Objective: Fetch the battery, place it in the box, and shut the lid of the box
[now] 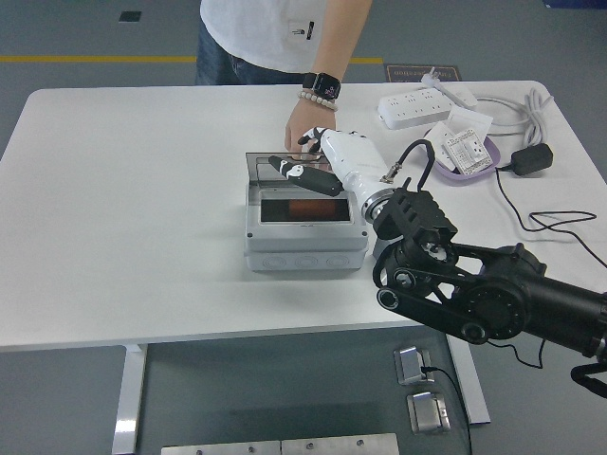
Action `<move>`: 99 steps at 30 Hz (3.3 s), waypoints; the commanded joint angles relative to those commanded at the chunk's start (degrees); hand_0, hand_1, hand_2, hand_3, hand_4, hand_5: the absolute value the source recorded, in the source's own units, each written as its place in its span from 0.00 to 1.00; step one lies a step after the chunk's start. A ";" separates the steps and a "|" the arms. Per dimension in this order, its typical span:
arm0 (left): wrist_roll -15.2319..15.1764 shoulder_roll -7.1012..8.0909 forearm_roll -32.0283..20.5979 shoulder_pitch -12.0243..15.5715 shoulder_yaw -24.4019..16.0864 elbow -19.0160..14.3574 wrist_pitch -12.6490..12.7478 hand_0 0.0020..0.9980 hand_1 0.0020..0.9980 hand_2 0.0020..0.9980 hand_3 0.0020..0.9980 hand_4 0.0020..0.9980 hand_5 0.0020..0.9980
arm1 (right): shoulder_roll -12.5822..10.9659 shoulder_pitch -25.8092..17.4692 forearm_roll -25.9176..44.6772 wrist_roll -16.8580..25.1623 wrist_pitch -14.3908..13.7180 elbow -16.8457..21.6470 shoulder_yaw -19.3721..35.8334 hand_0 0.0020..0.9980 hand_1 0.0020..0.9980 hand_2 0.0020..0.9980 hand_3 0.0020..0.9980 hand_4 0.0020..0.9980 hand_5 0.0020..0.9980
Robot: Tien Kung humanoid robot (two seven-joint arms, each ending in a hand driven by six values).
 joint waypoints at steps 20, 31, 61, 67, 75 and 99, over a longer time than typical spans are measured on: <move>0.22 0.18 0.24 0.41 -0.33 0.00 0.07 0.63 0.71 0.63 0.60 0.60 0.49 | -4.06 -2.01 -0.34 -1.56 1.00 4.82 -0.05 0.79 0.69 0.69 0.76 0.88 1.00; 0.51 0.13 0.48 0.71 -0.68 0.00 -0.03 0.63 0.71 0.63 0.60 0.60 0.49 | -7.28 -3.96 5.54 -0.50 0.28 10.34 2.11 0.79 0.69 0.69 0.76 0.87 1.00; 0.77 0.01 1.44 0.35 -1.07 0.00 0.43 0.63 0.71 0.63 0.60 0.60 0.49 | -8.46 -5.78 11.38 1.81 -1.72 12.15 1.31 0.77 0.68 0.69 0.76 0.87 1.00; 0.80 -0.04 1.94 0.20 -1.43 0.00 0.64 0.63 0.71 0.63 0.60 0.60 0.48 | -8.72 -6.34 12.28 2.32 -1.55 12.16 1.52 0.77 0.68 0.69 0.76 0.87 1.00; 0.89 -0.08 2.38 0.38 -1.81 0.00 0.77 0.63 0.71 0.63 0.60 0.60 0.48 | -9.10 -6.97 13.17 3.02 -1.55 11.99 3.12 0.77 0.68 0.69 0.77 0.87 1.00; 0.91 -0.79 2.13 0.60 -1.47 0.00 0.53 0.63 0.71 0.63 0.60 0.60 0.48 | -7.26 -22.53 7.82 16.82 -11.42 6.02 28.80 0.74 0.67 0.68 0.74 0.87 1.00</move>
